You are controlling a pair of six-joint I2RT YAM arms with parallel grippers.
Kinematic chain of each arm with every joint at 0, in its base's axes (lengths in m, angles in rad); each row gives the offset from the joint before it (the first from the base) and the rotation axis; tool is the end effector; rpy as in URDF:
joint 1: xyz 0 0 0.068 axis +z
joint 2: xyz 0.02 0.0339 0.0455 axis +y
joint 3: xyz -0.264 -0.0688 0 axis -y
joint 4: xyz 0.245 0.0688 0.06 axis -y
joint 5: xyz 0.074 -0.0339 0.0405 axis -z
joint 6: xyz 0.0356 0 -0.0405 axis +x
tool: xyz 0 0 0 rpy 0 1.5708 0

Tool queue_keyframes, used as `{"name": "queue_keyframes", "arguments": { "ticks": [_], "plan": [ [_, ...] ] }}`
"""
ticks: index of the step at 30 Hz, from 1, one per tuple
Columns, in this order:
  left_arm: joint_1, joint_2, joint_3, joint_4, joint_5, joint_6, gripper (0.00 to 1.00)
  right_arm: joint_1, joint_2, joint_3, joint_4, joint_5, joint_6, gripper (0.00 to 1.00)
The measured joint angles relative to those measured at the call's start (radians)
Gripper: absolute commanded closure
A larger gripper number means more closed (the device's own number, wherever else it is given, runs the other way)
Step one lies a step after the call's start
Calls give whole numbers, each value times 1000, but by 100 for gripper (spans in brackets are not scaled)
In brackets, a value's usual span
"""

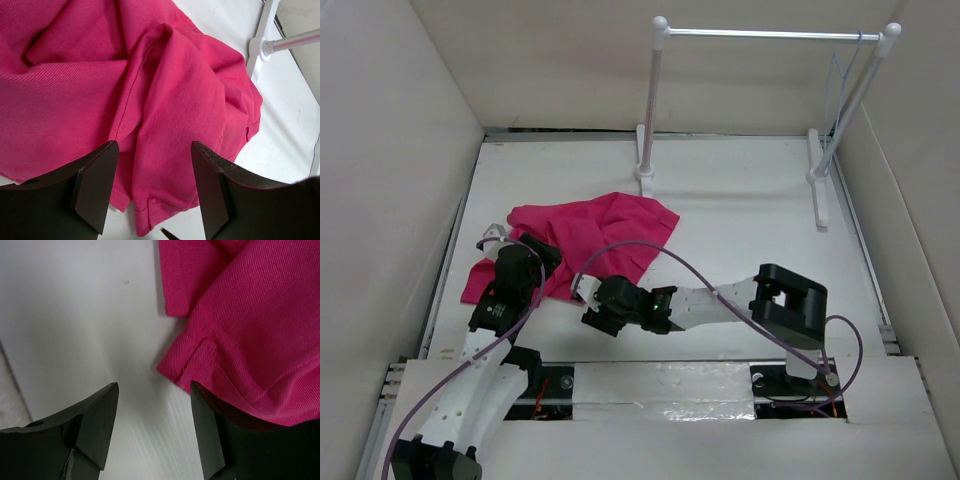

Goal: Place the trousers on the hanger
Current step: Flatten out the trousers at the center of the board.

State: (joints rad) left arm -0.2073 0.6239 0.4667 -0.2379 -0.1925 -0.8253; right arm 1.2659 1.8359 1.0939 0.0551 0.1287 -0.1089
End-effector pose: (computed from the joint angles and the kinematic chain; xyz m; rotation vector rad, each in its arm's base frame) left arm 0.1557 -0.0258 0.2467 -0.7258 1.8533 -0.4867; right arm 0.1229 0.3752 0.1776 -1.4013 1.8171 0.4696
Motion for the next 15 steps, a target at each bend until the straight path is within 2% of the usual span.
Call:
{"name": "queue_keyframes", "arguments": {
  "ticks": [4, 6, 7, 8, 9, 11, 15],
  "plan": [
    [0, -18, -29, 0, -7, -31, 43, 1, 82, 29, 40, 74, 6, 39],
    [0, -14, -40, 2, -7, -42, 44, 0, 109, 37, 61, 116, 16, 47],
    [0, -10, -49, 9, -5, -45, 44, 0, 116, 43, 70, 140, 21, 63],
    [0, -9, -54, 11, -2, -49, 44, 0, 122, 44, 77, 163, 25, 92],
    [0, 1, -68, 14, 0, -52, 45, 0, 125, 44, 79, 182, 31, 100],
    [0, 15, -87, 19, 10, -56, 52, 0, 121, 43, 79, 221, 54, 100],
    [0, 33, -140, 60, 53, -54, 53, 1, 13, -17, 50, 292, 66, 100]
  ]
}}
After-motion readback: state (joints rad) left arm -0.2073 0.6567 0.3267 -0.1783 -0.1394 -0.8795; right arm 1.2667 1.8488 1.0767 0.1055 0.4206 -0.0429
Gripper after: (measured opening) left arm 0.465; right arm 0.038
